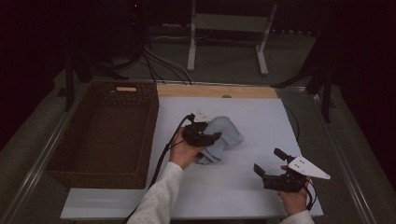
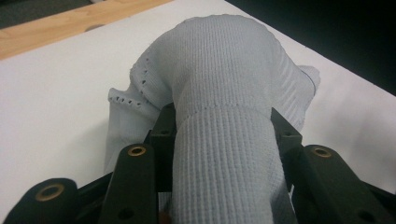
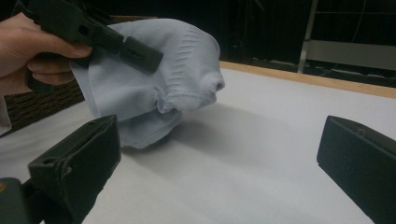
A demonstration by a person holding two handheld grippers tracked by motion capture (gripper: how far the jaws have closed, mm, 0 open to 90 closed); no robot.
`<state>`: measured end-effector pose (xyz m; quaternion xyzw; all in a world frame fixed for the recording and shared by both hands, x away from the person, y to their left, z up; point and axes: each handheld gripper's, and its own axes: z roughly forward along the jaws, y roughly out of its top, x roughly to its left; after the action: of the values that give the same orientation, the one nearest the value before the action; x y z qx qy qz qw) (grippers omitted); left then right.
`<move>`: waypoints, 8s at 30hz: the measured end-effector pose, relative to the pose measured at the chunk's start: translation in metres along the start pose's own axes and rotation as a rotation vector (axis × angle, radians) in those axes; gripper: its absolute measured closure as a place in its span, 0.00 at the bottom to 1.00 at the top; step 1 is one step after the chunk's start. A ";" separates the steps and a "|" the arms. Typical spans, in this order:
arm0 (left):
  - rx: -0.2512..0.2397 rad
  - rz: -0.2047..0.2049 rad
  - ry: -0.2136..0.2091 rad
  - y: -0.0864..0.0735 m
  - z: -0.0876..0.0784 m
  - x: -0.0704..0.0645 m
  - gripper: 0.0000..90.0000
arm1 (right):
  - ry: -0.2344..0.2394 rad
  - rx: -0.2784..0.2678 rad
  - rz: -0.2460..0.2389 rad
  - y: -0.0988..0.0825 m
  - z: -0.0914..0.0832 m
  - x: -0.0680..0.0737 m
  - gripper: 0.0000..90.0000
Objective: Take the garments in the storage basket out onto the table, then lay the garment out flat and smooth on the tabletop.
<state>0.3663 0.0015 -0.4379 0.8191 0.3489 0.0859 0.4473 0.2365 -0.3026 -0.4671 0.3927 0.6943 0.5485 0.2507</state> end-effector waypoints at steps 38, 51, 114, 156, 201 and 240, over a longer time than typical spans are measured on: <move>-0.051 -0.028 -0.060 -0.001 0.010 -0.011 0.00 | -0.002 0.001 0.001 0.000 0.000 0.000 0.00; -0.107 0.006 -0.039 0.001 -0.004 -0.011 0.00 | -0.003 0.000 0.004 0.000 0.000 0.000 0.00; -0.186 0.026 0.057 -0.042 -0.085 0.009 0.00 | 0.000 0.005 -0.004 0.000 0.002 0.001 0.00; -0.199 0.012 0.054 -0.047 -0.094 0.004 0.00 | 0.055 0.085 -0.071 0.030 0.029 0.021 0.00; -0.240 -0.004 0.032 -0.047 -0.103 0.002 0.00 | 0.217 0.193 -0.159 0.046 0.118 0.066 0.00; -0.248 -0.012 0.013 -0.047 -0.104 0.002 0.00 | -0.022 0.443 -0.307 0.039 0.145 0.067 0.36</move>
<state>0.2973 0.0896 -0.4150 0.7549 0.3431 0.1309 0.5434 0.3227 -0.1622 -0.4635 0.3342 0.8460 0.3343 0.2467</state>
